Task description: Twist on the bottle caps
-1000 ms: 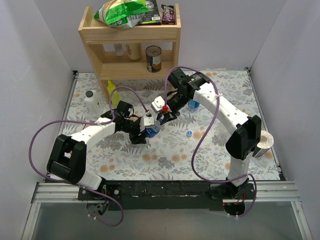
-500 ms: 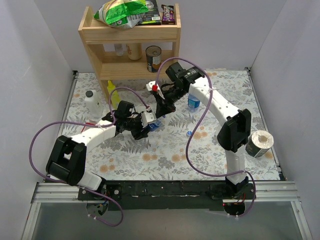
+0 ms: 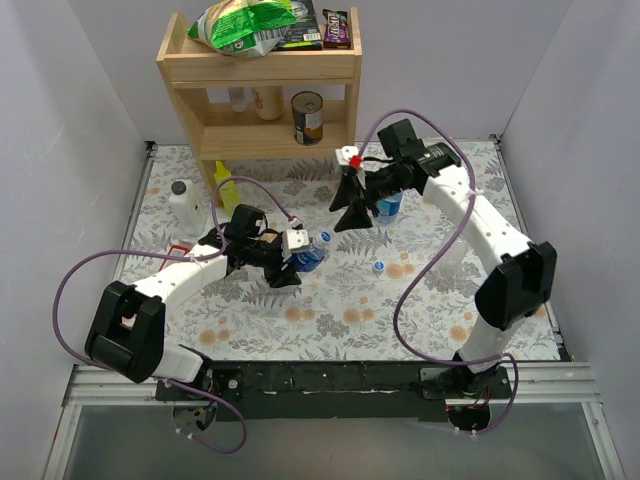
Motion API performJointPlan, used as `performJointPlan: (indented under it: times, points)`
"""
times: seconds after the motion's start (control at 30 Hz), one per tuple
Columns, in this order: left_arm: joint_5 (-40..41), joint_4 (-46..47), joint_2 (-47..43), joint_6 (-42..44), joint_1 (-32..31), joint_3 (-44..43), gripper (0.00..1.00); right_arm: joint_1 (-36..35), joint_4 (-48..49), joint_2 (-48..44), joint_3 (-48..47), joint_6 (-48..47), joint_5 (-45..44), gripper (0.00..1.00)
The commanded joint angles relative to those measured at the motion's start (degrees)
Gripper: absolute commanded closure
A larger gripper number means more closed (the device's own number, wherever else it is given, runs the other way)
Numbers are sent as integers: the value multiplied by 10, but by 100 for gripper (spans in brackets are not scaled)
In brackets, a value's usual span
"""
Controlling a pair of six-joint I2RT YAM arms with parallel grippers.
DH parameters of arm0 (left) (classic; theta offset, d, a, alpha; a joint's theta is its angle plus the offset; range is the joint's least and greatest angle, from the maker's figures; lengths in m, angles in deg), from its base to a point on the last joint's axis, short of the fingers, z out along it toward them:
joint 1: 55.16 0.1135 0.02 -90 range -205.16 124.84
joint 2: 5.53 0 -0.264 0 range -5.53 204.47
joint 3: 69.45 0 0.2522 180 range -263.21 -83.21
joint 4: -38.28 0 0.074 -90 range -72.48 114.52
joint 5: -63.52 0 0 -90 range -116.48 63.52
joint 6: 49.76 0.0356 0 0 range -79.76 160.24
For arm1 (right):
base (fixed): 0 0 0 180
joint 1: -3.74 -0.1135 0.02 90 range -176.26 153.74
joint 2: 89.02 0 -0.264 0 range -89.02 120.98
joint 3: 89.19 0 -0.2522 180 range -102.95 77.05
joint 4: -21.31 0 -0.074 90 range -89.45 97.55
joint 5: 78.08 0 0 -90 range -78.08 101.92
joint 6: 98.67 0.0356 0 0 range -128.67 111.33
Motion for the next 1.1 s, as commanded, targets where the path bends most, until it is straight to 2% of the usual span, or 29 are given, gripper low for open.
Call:
performJointPlan:
  times: [0.0,0.17,0.2,0.23,0.53,0.9,1.0,1.07]
  points:
    - [-91,6,-29,-34,-1,-6,100,-4,134,-90,103,-3,75,38]
    - [-122,4,-23,-60,-1,-24,100,-15,141,-97,122,-15,94,35]
    - [-123,4,-22,-60,-1,-26,100,-17,145,-95,123,-11,94,29]
    - [-125,3,-20,-62,-1,-29,100,-18,152,-94,125,-7,95,29]
    - [-127,3,-14,-61,-1,-44,100,-22,148,-76,116,-5,101,31]
    - [-128,1,-8,-56,-1,-49,100,-21,183,-58,118,60,121,62]
    - [-90,33,-10,-85,-3,-49,100,-21,262,-61,145,160,109,67]
    - [-25,89,-30,-104,-5,-39,100,-23,283,-58,150,199,99,72]
